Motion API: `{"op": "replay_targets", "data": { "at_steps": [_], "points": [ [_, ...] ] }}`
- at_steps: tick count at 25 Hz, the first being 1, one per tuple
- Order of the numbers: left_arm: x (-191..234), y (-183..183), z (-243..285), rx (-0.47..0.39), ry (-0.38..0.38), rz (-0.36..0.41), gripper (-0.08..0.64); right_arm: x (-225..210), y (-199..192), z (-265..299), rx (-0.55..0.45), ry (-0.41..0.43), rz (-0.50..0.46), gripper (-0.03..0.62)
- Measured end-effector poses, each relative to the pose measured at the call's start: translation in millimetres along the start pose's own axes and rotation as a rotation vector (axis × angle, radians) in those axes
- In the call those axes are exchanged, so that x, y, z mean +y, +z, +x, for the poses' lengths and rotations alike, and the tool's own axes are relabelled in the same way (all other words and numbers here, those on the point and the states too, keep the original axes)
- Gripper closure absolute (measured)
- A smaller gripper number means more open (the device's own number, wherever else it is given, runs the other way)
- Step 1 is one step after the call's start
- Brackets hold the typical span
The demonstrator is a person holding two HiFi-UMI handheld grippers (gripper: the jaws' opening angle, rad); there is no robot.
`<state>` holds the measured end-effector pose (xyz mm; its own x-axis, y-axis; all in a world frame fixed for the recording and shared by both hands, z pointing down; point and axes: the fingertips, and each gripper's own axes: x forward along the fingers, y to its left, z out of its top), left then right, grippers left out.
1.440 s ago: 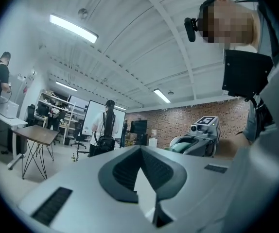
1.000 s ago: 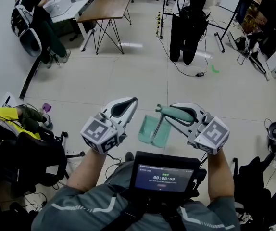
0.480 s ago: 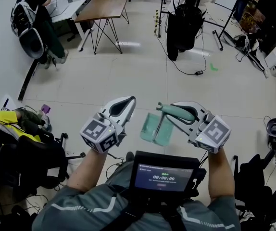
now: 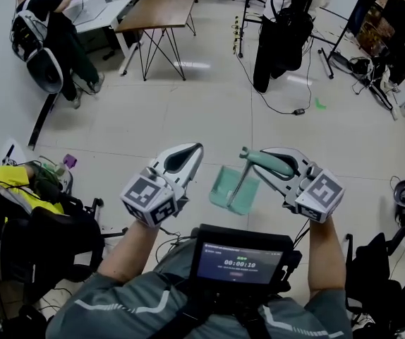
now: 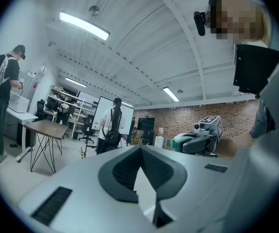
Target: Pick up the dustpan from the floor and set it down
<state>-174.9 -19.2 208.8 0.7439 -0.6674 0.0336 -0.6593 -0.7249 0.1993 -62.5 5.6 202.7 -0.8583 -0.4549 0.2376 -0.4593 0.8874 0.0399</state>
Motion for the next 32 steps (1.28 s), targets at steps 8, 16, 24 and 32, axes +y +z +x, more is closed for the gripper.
{"op": "replay_targets", "data": {
  "at_steps": [8, 16, 24, 32],
  "points": [
    [61, -1, 43, 0.029, 0.008, 0.000, 0.526, -74, -4, 47, -0.027, -0.007, 0.026, 0.463],
    [98, 6, 138, 0.034, 0.115, 0.006, 0.526, -169, -7, 68, -0.009, 0.109, -0.040, 0.463],
    [133, 18, 208, 0.011, 0.227, 0.011, 0.526, -257, -12, 84, -0.010, 0.188, -0.088, 0.463],
    [174, 15, 237, 0.026, 0.180, 0.021, 0.526, -318, -39, 108, 0.008, 0.113, -0.070, 0.463]
  ]
}}
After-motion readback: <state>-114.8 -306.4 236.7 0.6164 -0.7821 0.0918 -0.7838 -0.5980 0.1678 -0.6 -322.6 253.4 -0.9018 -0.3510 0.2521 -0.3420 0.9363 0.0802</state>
